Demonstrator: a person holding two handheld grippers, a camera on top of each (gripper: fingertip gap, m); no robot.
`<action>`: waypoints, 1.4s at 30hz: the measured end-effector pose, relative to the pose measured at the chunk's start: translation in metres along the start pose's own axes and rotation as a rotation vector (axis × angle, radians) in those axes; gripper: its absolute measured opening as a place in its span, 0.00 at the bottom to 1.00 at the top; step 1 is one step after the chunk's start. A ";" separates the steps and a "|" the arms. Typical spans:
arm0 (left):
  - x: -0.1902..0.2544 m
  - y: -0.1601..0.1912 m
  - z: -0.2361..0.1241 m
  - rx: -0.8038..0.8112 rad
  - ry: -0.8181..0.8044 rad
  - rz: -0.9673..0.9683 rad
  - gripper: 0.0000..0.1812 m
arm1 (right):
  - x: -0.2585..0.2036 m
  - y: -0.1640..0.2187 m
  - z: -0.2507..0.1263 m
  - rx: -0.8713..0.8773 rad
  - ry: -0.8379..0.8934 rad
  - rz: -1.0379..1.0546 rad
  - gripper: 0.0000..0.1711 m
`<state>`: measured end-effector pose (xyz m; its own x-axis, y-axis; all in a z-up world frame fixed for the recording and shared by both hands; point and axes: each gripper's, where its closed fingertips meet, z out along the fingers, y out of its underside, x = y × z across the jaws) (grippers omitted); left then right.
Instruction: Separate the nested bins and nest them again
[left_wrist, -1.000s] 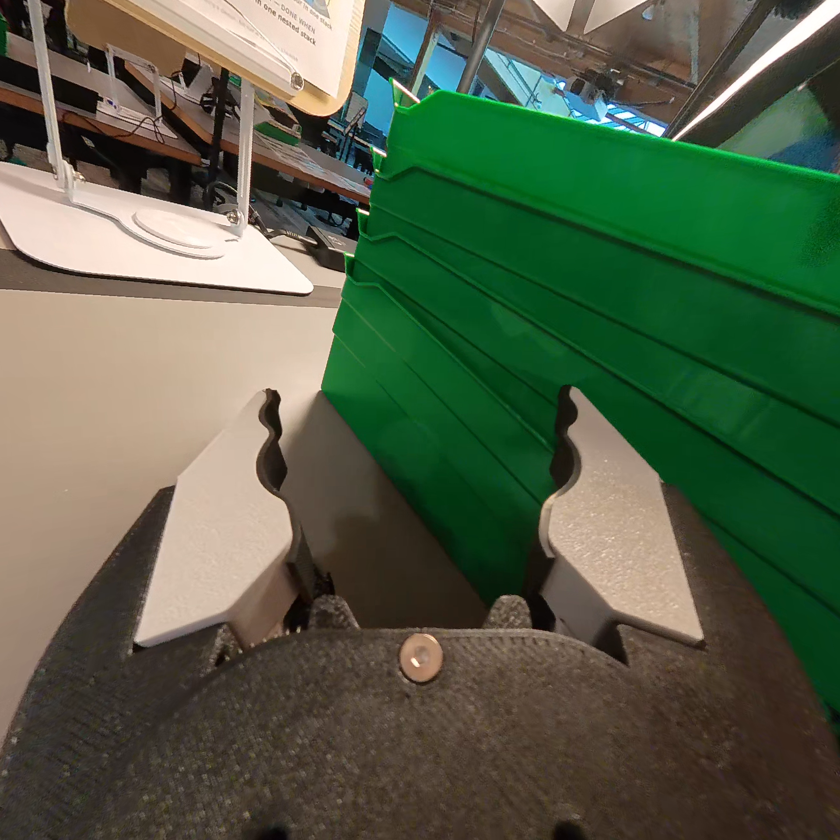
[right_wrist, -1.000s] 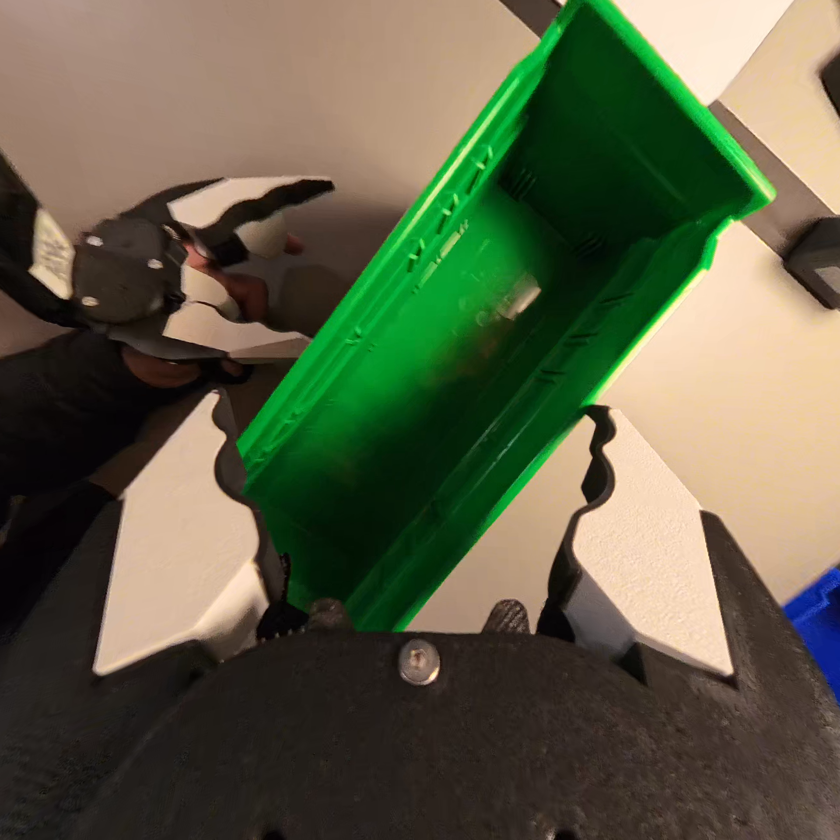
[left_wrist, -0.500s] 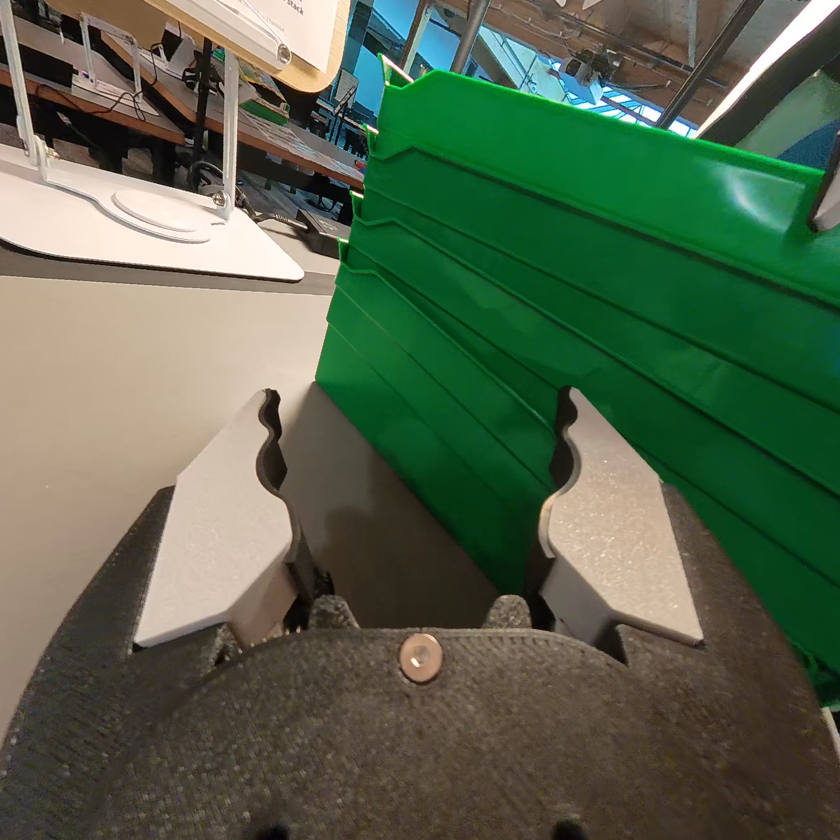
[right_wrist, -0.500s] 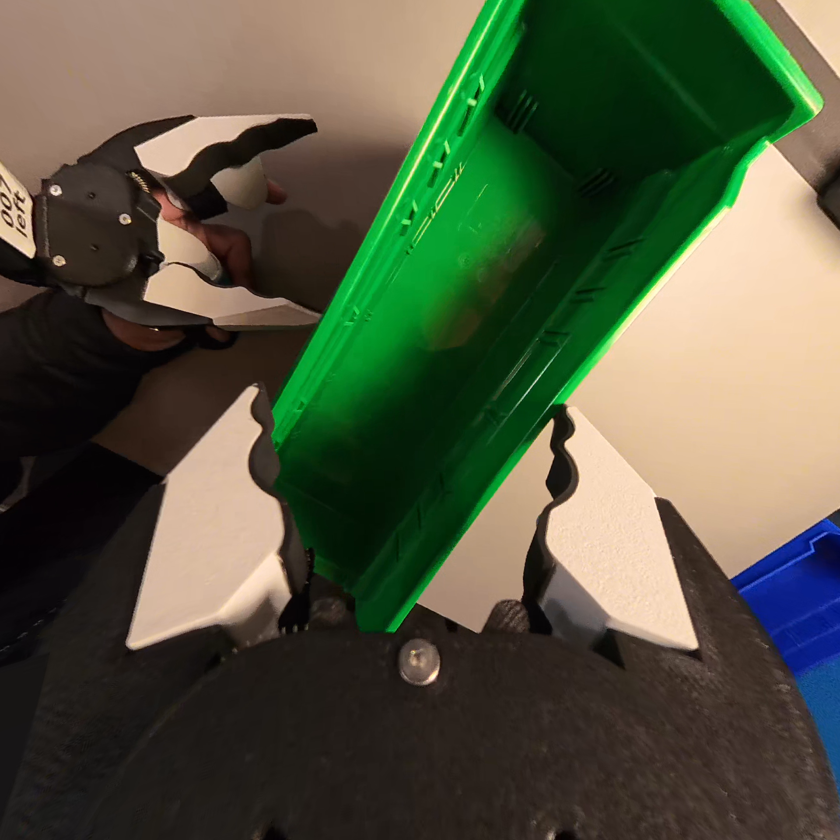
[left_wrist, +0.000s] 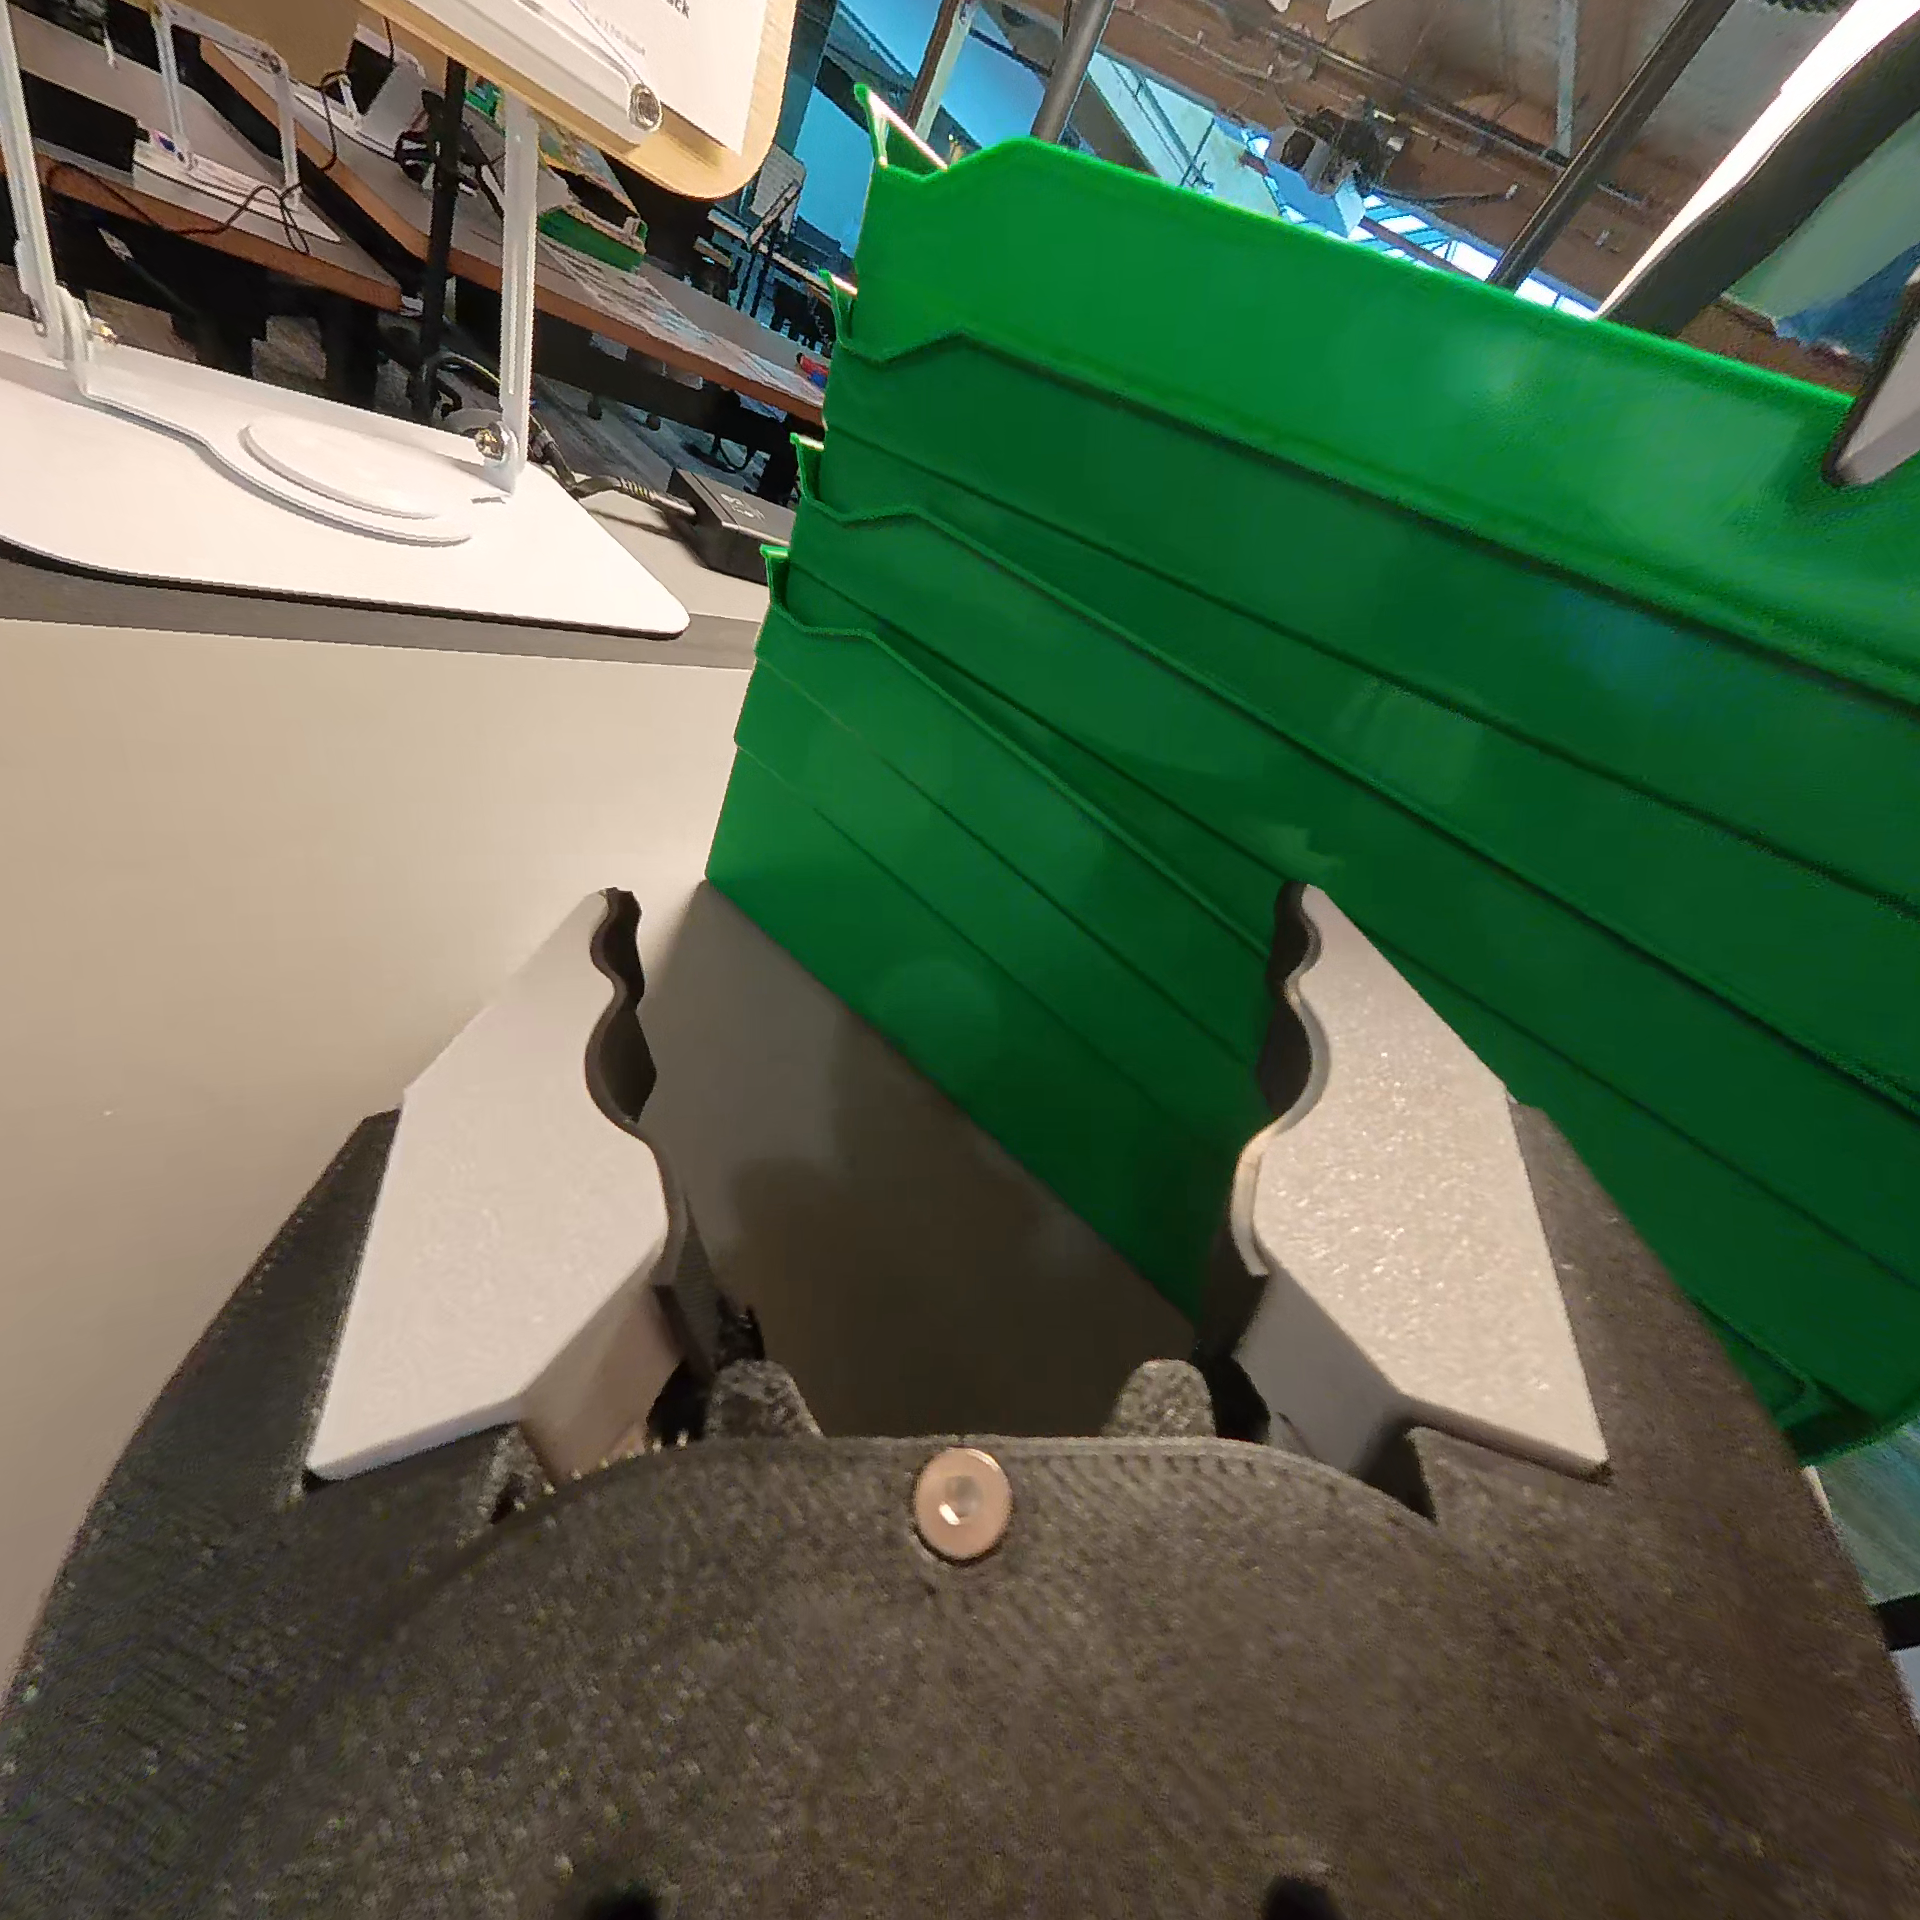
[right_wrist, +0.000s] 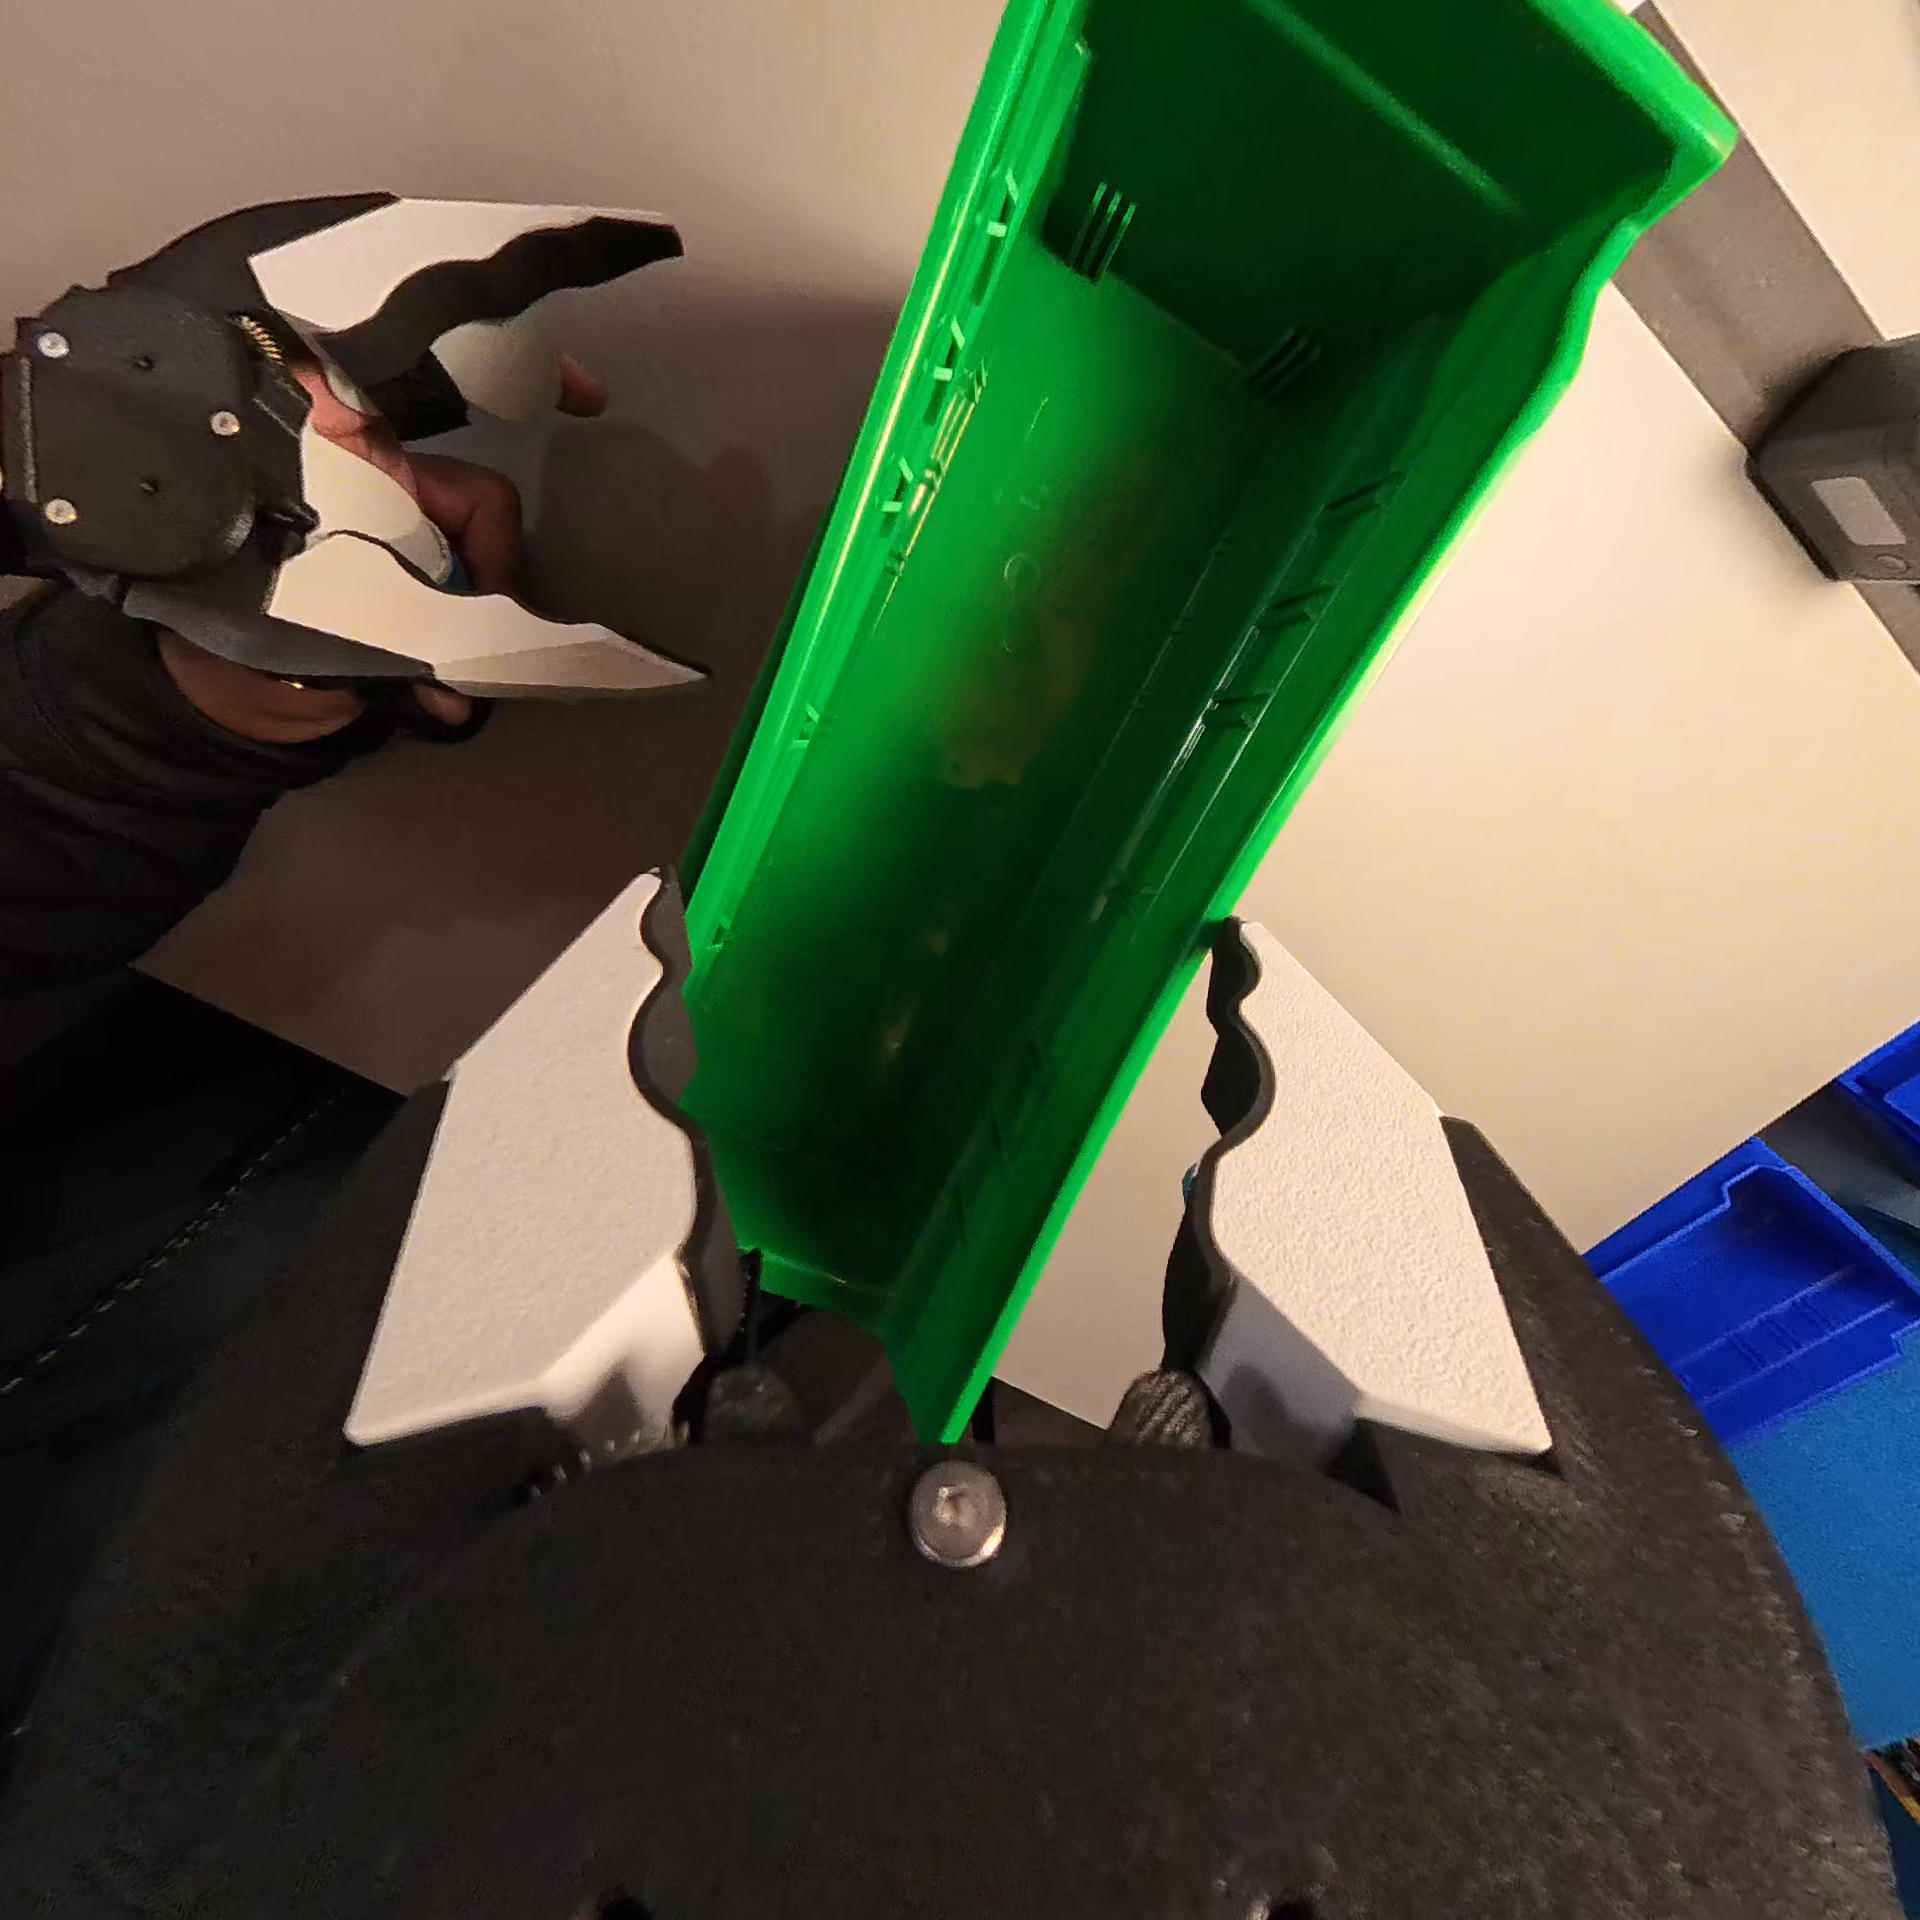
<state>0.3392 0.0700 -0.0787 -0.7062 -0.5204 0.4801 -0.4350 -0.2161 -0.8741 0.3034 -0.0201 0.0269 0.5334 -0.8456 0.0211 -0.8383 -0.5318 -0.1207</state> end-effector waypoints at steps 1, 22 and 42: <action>0.000 0.000 0.000 0.000 0.001 -0.001 0.66 | 0.000 -0.001 -0.002 0.002 0.002 -0.002 0.59; 0.008 0.007 0.002 -0.033 0.034 -0.002 0.66 | 0.015 0.016 0.022 -0.030 -0.050 0.046 0.88; 0.004 0.005 0.002 -0.029 0.041 -0.045 0.66 | 0.009 0.002 0.005 -0.028 -0.058 0.014 0.59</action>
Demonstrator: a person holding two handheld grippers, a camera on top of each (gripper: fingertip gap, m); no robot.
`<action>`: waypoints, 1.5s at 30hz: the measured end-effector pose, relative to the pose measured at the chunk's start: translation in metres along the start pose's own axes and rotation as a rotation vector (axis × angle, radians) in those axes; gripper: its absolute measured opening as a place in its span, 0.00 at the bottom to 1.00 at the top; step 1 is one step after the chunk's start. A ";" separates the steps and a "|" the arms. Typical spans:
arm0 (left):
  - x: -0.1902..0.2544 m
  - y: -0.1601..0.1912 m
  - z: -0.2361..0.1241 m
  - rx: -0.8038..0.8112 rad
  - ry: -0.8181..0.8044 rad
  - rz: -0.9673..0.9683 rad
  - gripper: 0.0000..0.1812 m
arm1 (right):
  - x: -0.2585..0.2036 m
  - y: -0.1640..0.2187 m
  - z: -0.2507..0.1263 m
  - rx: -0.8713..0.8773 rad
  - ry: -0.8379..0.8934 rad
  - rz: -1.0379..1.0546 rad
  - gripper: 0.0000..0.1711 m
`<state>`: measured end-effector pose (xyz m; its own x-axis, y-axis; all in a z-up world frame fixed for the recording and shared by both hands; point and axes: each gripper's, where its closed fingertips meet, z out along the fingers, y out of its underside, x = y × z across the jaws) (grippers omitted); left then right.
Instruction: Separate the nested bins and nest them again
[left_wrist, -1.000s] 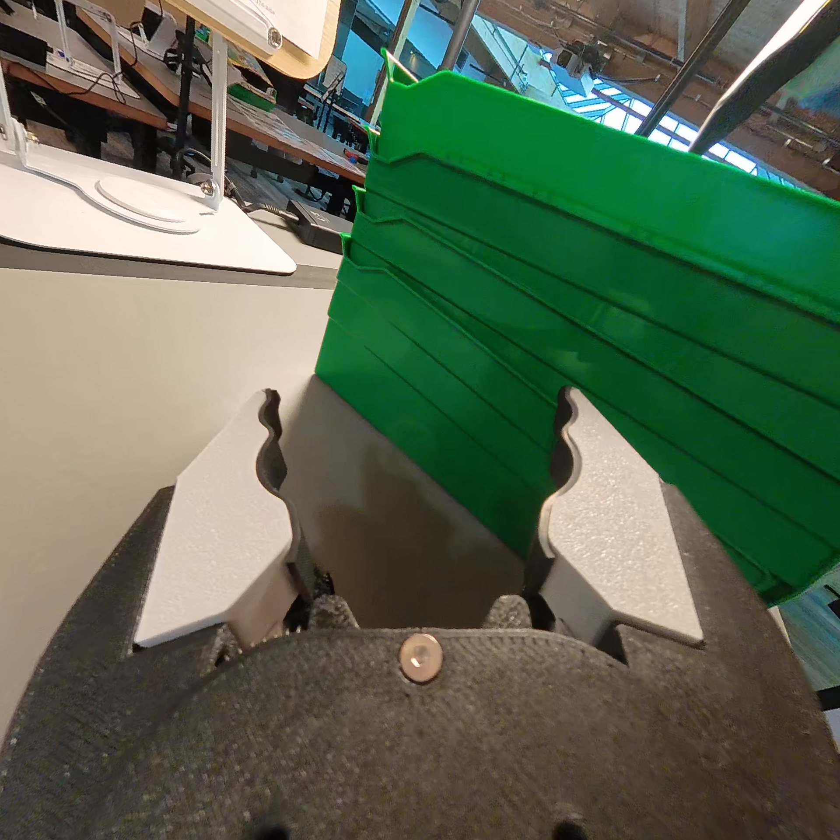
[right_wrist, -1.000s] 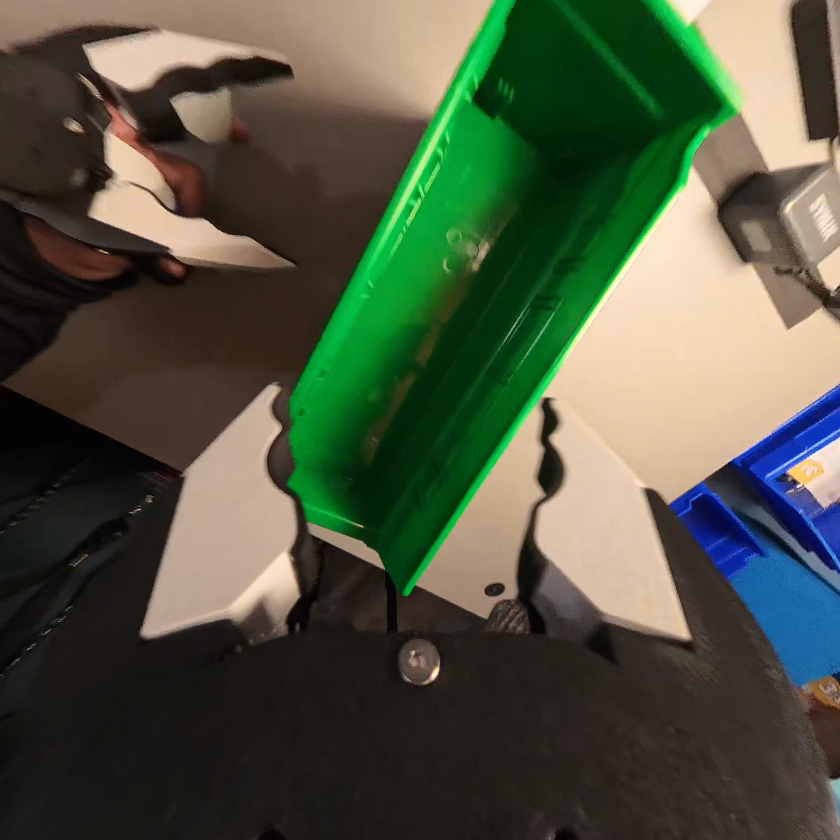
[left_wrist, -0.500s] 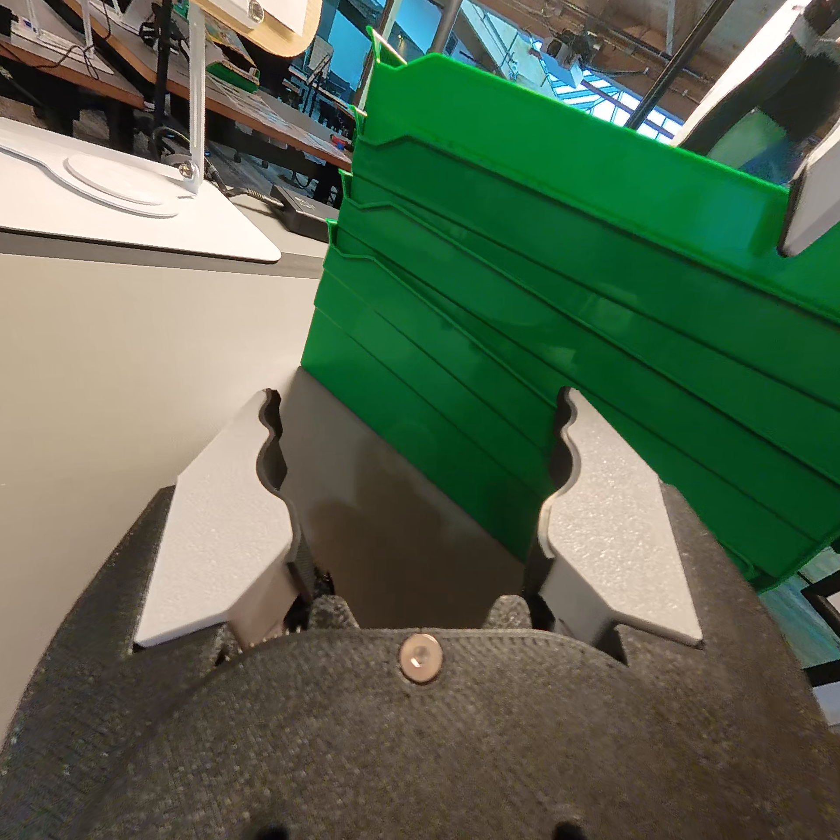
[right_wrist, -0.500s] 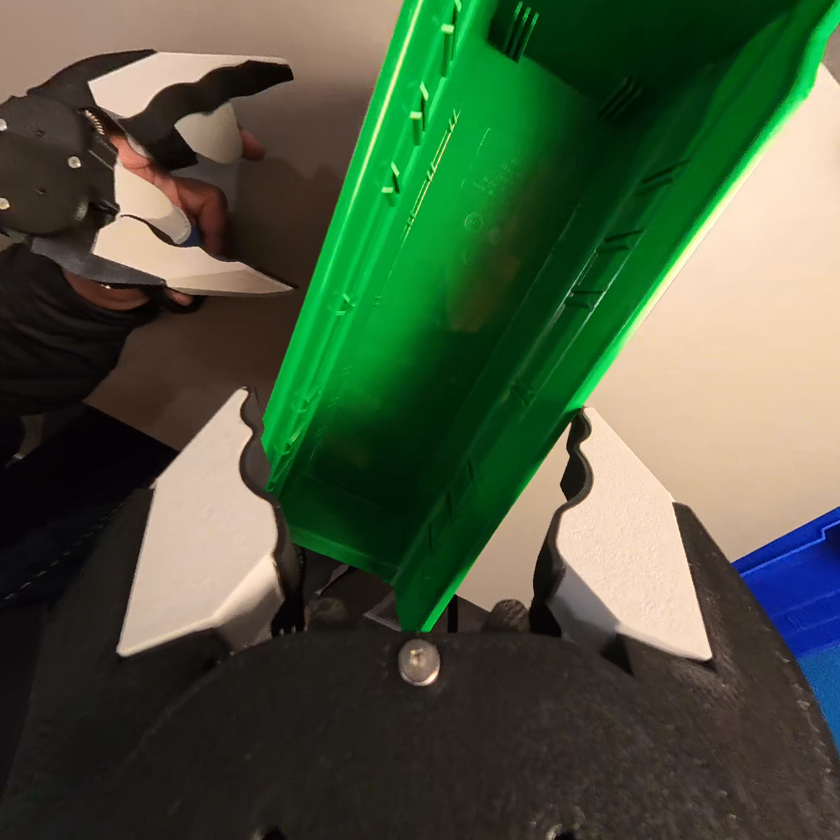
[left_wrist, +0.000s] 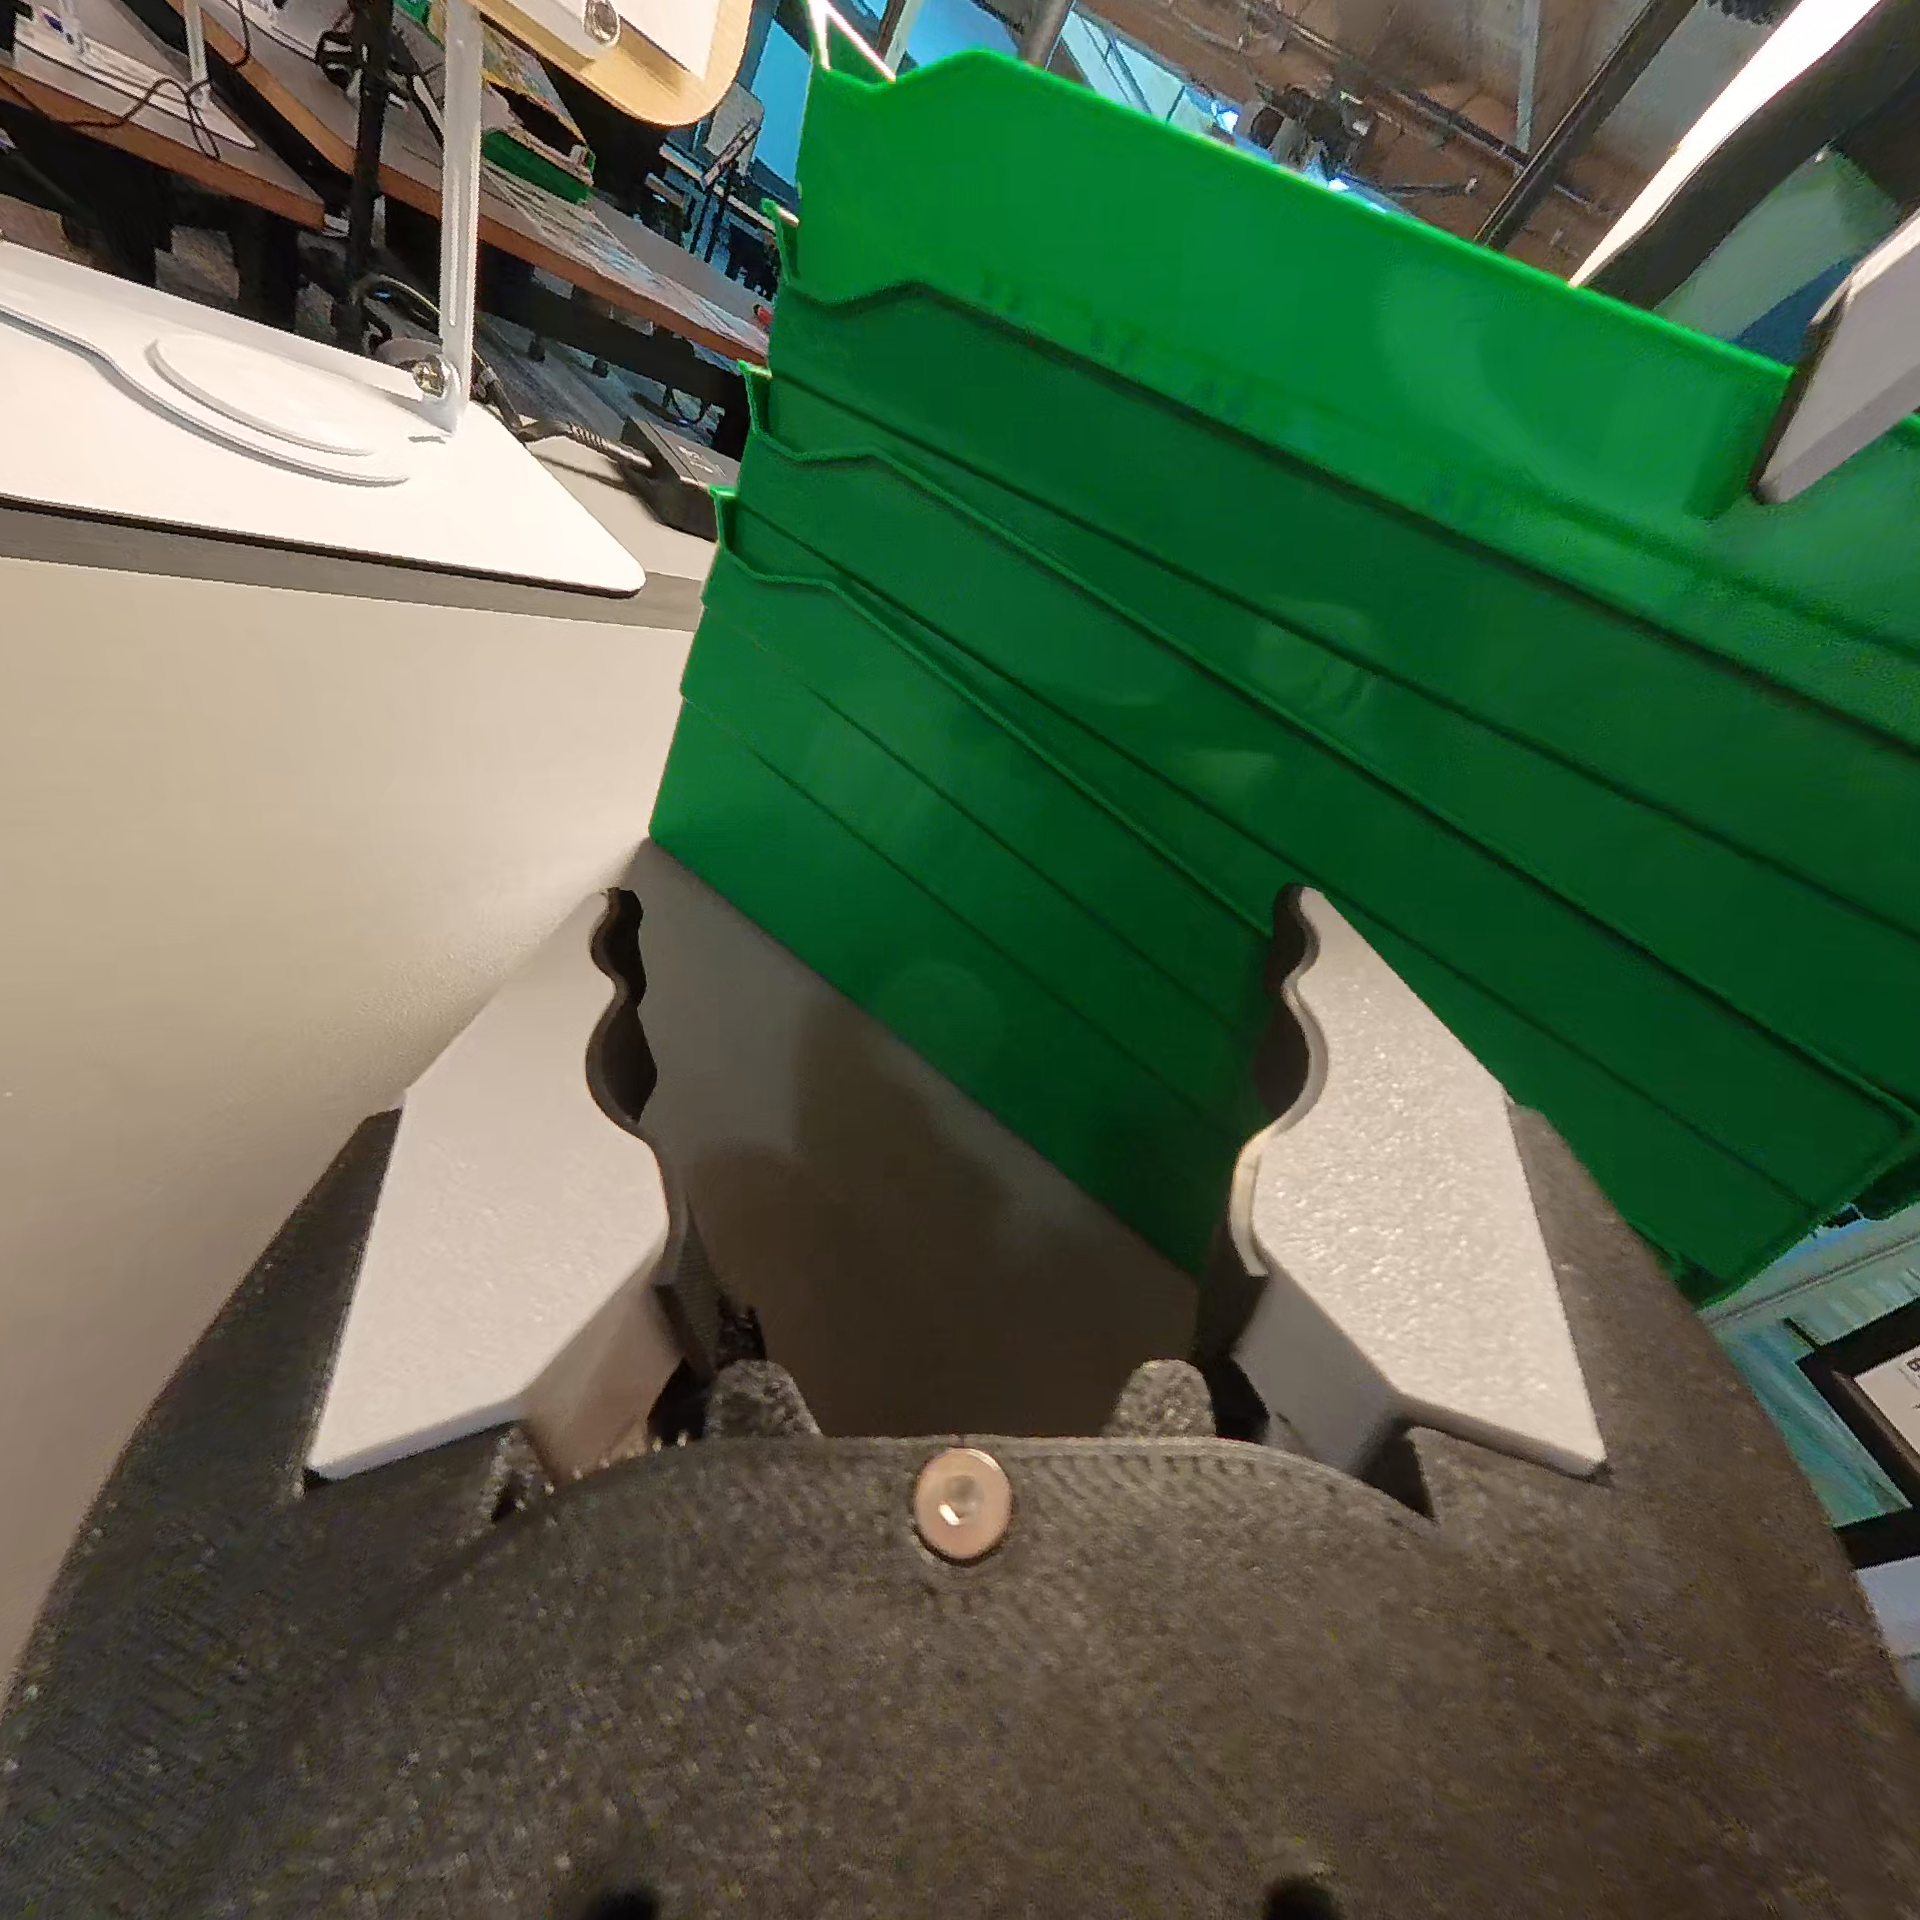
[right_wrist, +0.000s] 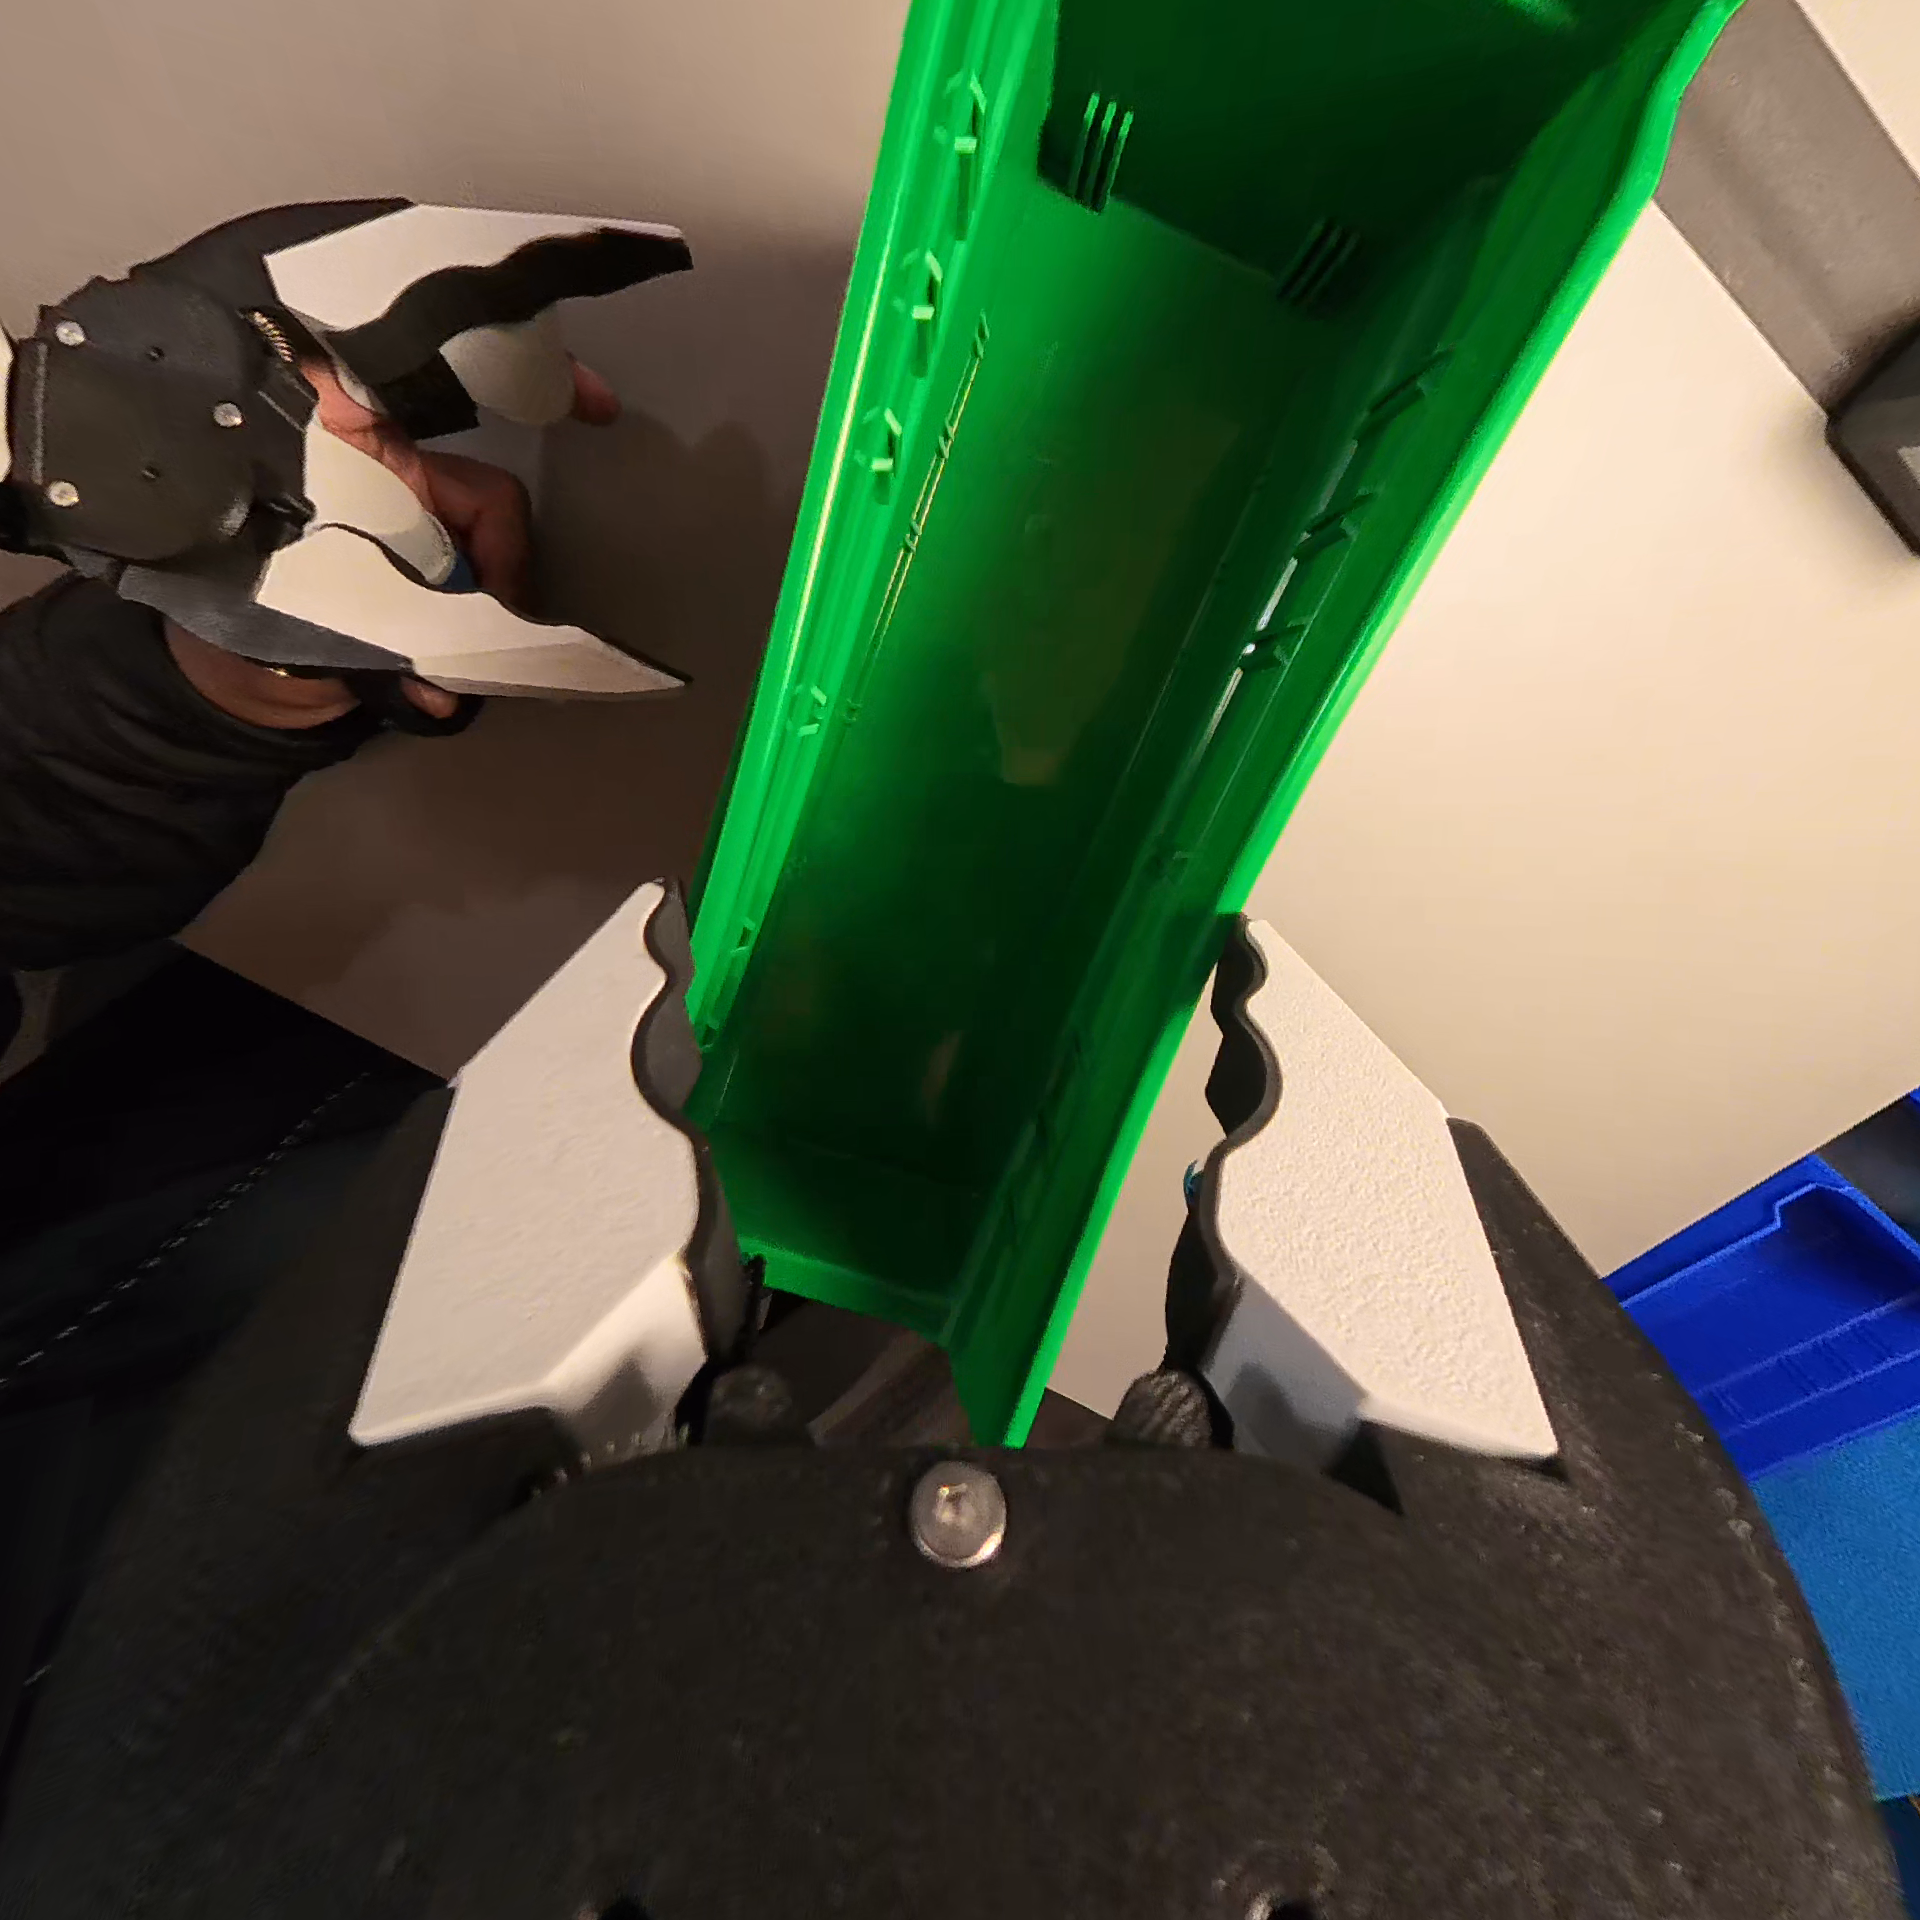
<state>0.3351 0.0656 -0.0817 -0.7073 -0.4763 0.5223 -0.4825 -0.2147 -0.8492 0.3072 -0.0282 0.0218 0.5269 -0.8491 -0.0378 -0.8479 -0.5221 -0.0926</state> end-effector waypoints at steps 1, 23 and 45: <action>0.000 0.000 0.000 0.000 0.000 -0.002 0.66 | 0.000 -0.001 -0.002 0.005 0.000 -0.002 0.59; -0.002 0.000 0.000 0.001 0.006 -0.022 0.66 | -0.007 0.014 -0.056 0.028 0.030 -0.066 0.58; -0.003 0.000 0.001 -0.004 0.012 -0.031 0.66 | 0.083 0.076 -0.143 0.282 0.120 0.075 0.58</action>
<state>0.3373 0.0663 -0.0831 -0.6981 -0.4593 0.5493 -0.5065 -0.2254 -0.8323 0.2784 -0.1496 0.1538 0.4390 -0.8964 0.0609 -0.8252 -0.4291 -0.3673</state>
